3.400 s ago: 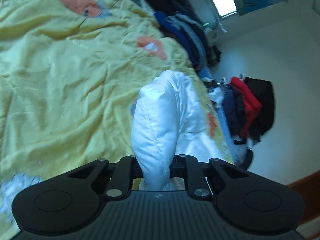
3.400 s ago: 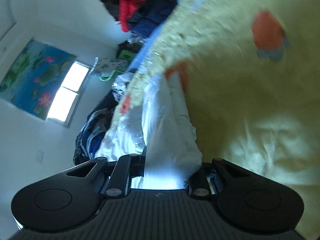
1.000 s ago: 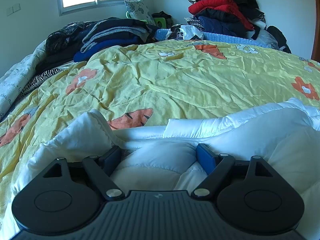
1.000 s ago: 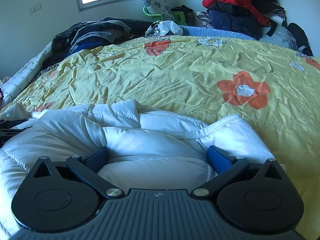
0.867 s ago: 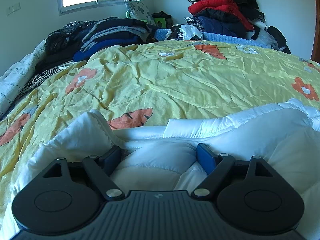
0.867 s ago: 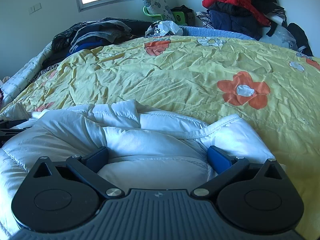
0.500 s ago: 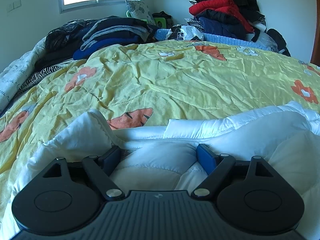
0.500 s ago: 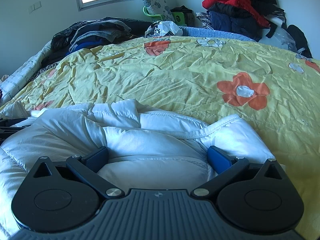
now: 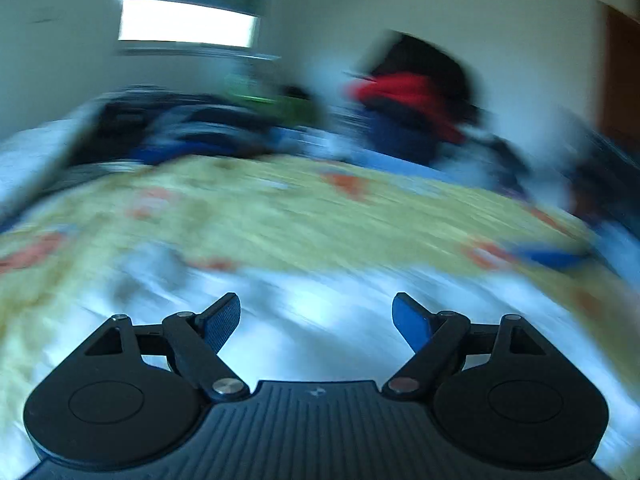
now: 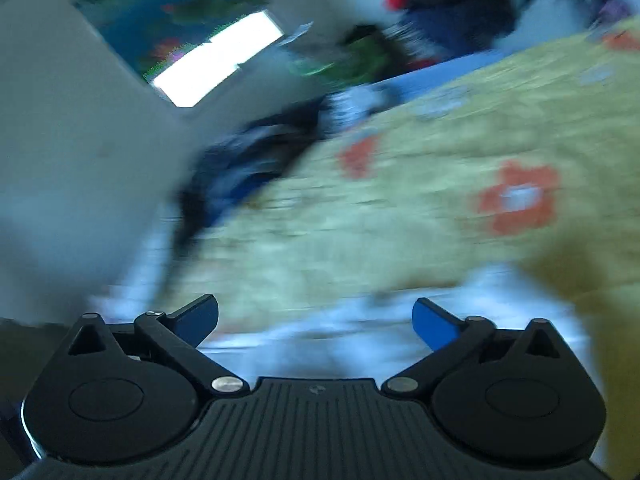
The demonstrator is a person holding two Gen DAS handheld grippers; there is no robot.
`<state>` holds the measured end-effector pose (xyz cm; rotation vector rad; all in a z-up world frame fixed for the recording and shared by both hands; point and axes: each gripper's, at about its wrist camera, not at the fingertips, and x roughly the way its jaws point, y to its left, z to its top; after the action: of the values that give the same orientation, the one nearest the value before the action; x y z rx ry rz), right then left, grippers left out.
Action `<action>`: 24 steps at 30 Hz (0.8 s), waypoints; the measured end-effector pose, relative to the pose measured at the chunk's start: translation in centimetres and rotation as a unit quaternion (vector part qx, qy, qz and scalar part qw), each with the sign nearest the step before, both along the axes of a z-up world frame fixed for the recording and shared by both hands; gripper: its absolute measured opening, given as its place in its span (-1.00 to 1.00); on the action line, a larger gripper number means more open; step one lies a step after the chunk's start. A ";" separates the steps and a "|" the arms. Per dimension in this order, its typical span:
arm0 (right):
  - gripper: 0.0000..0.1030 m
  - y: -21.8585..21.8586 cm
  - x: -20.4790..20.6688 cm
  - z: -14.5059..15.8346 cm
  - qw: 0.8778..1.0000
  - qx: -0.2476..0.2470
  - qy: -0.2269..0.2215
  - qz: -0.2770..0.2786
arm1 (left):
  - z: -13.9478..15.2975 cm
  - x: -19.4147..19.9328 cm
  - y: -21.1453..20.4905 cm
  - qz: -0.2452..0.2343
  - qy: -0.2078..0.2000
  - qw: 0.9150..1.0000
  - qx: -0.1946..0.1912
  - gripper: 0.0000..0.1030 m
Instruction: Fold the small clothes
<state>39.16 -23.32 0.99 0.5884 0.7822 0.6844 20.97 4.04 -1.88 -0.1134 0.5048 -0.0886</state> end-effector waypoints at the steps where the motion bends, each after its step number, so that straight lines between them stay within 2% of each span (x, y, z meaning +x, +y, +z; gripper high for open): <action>1: 0.98 1.3 0.7 -0.1 0.998 0.022 0.030 0.044 | -0.4 -1.1 -1.9 -0.033 0.000 0.999 0.021 0.62; 3: 0.98 4.1 2.2 -1.1 0.988 0.053 0.085 0.118 | -1.8 -2.6 -5.1 -0.080 0.001 0.994 0.073 0.62; 4: 0.98 5.7 2.9 -2.1 0.982 0.053 0.107 0.147 | -2.6 -2.8 -6.1 -0.092 0.009 0.991 0.095 0.63; 6: 0.98 7.9 4.0 -4.0 0.979 0.011 0.133 0.153 | -4.4 -2.3 -7.1 -0.094 0.041 0.988 0.111 0.66; 8: 0.95 9.2 5.2 -6.0 0.978 -0.026 0.147 0.146 | -5.6 -1.6 -7.0 -0.089 0.045 0.990 0.098 0.68; 10: 0.93 9.6 6.0 -7.6 0.980 -0.038 0.141 0.138 | -6.1 -0.6 -6.3 -0.081 0.064 0.993 0.066 0.68; 13: 0.94 10.4 6.1 -8.2 0.982 -0.060 0.119 0.133 | -6.6 0.7 -5.8 -0.073 0.082 0.993 0.030 0.68; 15: 0.94 11.5 5.5 -8.2 0.984 -0.082 0.090 0.134 | -7.1 0.9 -5.7 -0.072 0.075 0.994 0.028 0.69; 17: 0.95 11.8 5.5 -8.0 0.984 -0.092 0.080 0.132 | -7.3 0.3 -5.6 -0.073 0.067 0.995 0.032 0.70; 19: 0.96 11.3 5.5 -8.1 0.985 -0.074 0.086 0.129 | -6.9 -0.2 -5.6 -0.082 0.065 0.994 0.037 0.70; 21: 0.94 9.9 5.3 -7.6 0.987 -0.041 0.110 0.114 | -5.9 -0.9 -4.7 -0.088 0.064 0.994 0.032 0.70; 22: 0.93 8.9 5.1 -7.2 0.987 -0.019 0.122 0.104 | -5.3 -1.9 -4.2 -0.087 0.054 0.994 0.027 0.71; 24: 0.94 6.5 3.6 -5.7 0.988 0.039 0.114 0.101 | -4.0 -4.0 -2.9 -0.080 0.018 0.996 0.020 0.71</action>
<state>42.81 -16.85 -4.75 0.6712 1.0420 0.8465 16.97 1.12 -5.85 -0.0345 0.5506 -0.2334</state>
